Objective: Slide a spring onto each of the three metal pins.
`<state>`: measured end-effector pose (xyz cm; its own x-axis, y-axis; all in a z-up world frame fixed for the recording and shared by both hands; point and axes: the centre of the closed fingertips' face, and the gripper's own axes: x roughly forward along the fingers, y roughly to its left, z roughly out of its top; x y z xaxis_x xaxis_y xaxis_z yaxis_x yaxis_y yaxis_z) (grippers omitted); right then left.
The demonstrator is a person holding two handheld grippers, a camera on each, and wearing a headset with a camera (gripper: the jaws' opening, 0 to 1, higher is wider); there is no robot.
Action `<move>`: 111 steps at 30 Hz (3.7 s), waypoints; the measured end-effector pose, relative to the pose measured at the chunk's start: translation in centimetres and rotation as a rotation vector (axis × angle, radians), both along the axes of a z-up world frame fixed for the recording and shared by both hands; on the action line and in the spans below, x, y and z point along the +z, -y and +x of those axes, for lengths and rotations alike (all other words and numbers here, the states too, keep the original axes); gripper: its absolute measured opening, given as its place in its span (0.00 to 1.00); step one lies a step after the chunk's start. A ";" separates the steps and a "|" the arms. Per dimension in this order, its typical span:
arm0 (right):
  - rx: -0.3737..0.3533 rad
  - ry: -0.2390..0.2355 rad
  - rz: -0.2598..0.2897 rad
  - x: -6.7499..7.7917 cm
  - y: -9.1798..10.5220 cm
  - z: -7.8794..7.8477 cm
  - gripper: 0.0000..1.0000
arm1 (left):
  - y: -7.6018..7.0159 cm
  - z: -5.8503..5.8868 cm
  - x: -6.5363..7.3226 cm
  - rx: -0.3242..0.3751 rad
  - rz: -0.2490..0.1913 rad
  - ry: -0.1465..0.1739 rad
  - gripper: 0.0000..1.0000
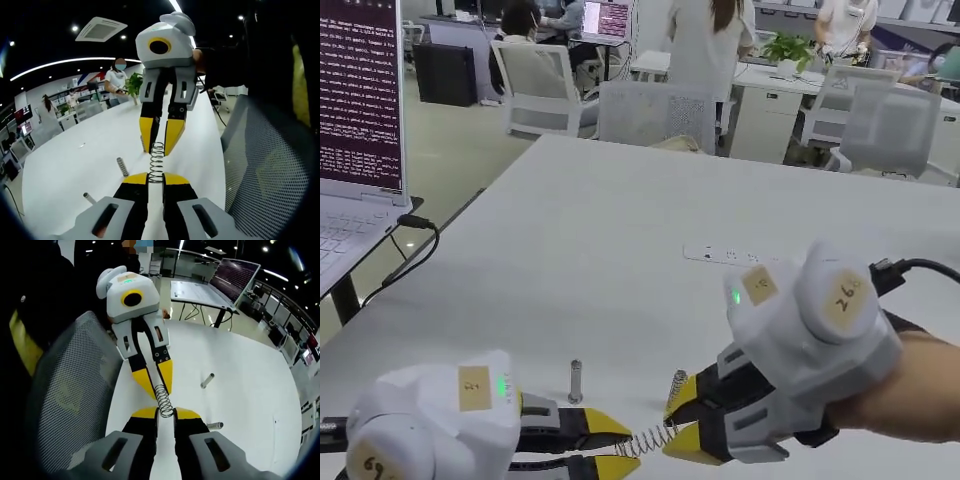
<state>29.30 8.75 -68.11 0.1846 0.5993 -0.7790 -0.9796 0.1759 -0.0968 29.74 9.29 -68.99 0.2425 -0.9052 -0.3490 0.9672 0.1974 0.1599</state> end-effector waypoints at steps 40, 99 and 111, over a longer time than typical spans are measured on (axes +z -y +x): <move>0.127 0.003 -0.057 0.8 -2.3 -0.4 0.09 | 0.3 -0.1 0.9 -0.009 -0.049 0.001 0.02; 0.160 0.006 -0.177 0.8 -2.2 1.2 0.08 | -2.5 1.4 -2.0 0.155 -0.024 -0.136 0.61; 0.170 0.016 -0.190 1.1 -2.2 1.6 0.08 | -3.4 1.8 -2.2 0.208 -0.032 -0.141 0.77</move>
<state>30.91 10.93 -67.05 0.1070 0.4658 -0.8784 -0.9916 -0.0146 -0.1286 31.56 12.68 -71.14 0.3754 -0.8523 -0.3643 0.9176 0.3972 0.0163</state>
